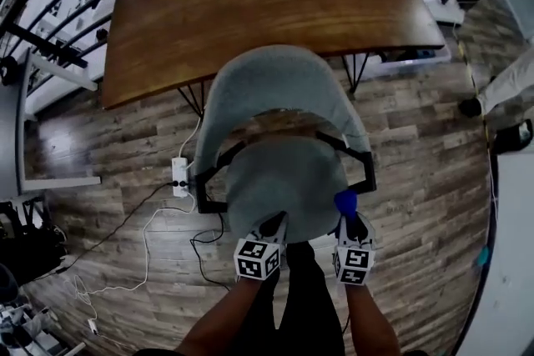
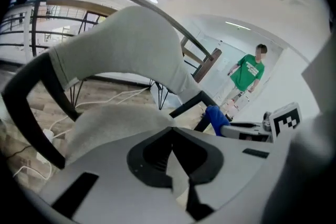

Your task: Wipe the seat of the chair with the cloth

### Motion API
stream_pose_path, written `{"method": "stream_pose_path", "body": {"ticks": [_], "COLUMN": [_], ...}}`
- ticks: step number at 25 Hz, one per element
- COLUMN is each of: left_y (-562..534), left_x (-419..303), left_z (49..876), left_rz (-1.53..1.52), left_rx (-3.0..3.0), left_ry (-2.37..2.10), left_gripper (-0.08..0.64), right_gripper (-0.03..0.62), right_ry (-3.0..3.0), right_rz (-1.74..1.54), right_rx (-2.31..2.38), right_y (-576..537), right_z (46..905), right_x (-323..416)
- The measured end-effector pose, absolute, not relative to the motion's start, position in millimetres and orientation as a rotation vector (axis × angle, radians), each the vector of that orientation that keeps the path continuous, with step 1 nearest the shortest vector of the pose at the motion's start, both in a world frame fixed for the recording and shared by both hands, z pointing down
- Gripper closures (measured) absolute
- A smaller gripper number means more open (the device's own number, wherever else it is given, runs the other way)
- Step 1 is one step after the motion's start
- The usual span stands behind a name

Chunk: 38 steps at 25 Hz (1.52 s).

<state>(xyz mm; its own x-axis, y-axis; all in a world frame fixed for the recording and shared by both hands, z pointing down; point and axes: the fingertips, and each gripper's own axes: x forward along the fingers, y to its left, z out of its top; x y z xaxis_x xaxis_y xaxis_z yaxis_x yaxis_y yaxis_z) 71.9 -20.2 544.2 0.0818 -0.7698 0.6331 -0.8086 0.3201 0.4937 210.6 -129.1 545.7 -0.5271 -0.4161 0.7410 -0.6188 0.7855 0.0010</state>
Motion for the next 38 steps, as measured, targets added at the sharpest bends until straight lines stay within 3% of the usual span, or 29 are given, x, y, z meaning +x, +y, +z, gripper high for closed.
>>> {"method": "stream_pose_path", "body": {"ticks": [15,27,38], "left_y": [26,40,37], "left_x": [-24,-17,15], "left_z": [353,230,174], "left_rz": [-0.149,-0.232,-0.172], "left_rx": [1.523,1.723,1.802], "left_ry": [-1.903,-2.019,-2.132], "left_gripper": [0.556,0.557,0.557], "right_gripper": [0.489,0.489,0.489], "right_ry": [-2.476,-2.692,-2.891], "right_rz": [0.190,0.120,0.074], "right_rx": [0.741,0.839,0.870], "right_y": [-82,-45,-66], "right_z": [347,241,161], "right_x": [114,112,135]}}
